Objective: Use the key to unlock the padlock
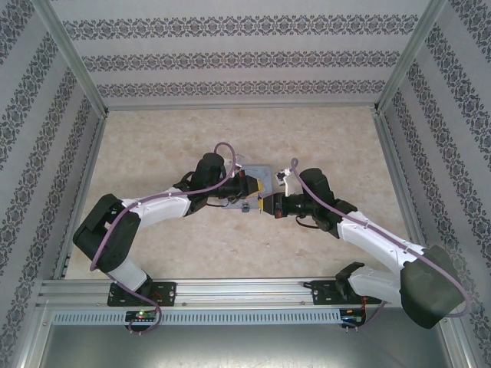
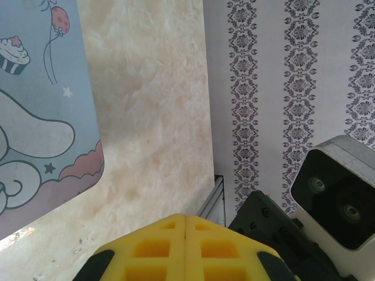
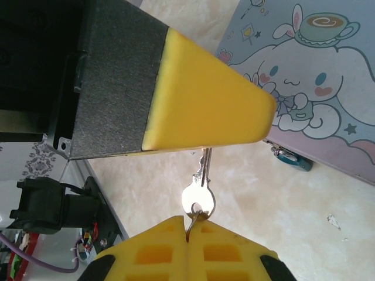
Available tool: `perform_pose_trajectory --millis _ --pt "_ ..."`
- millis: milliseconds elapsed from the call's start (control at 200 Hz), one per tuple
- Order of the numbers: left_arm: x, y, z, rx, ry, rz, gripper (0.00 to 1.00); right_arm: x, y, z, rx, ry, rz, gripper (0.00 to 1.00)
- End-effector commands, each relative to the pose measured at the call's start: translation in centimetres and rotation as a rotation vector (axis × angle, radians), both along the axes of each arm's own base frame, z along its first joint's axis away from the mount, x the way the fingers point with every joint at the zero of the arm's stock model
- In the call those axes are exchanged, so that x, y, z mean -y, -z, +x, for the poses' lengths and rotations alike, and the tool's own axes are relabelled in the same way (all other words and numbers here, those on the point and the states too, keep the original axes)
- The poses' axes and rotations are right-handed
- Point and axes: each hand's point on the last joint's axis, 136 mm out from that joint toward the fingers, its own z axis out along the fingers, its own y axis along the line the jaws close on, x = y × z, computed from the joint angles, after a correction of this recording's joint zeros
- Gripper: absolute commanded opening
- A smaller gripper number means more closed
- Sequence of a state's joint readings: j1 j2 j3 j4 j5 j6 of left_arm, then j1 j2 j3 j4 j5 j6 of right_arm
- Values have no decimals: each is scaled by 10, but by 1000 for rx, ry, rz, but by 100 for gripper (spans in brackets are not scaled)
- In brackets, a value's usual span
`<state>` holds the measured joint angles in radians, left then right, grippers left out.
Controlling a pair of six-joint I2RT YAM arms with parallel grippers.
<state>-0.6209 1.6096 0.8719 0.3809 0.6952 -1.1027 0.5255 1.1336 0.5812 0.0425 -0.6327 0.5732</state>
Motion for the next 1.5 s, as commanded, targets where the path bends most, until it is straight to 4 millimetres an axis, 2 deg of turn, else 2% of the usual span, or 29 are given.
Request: perform_pose_trajectory --millis 0,15,65,165,230,310,440,570,645,869,1014,1209,1499 --pt "7 -7 -3 37 19 -6 0 6 -5 7 27 39 11 6" --pt "6 -7 -2 40 17 -7 0 7 -5 7 27 42 11 10" --pt "5 -10 0 51 6 -3 0 11 -8 9 27 63 20 31" --pt "1 -19 5 94 -11 26 0 23 -18 12 41 118 44 50" --pt "-4 -26 10 133 -28 50 0 32 -24 16 51 164 59 58" --pt "-10 -36 18 186 -45 72 0 44 -32 22 57 236 81 62" --pt "-19 -55 31 283 -83 83 0 56 -46 39 78 341 132 63" --pt "-29 -77 44 394 -131 73 0 57 -59 61 89 418 203 64" --pt "-35 -89 50 468 -159 77 0 52 -71 75 105 432 282 64" --pt "-52 -123 60 646 -265 74 0 23 -85 100 117 390 431 59" --pt "-67 -141 63 702 -355 42 0 8 -93 104 145 361 487 51" --pt "-77 -147 66 704 -410 7 0 3 -105 104 176 345 536 40" --pt "-84 -149 70 668 -468 -91 0 -9 -132 99 222 282 636 38"
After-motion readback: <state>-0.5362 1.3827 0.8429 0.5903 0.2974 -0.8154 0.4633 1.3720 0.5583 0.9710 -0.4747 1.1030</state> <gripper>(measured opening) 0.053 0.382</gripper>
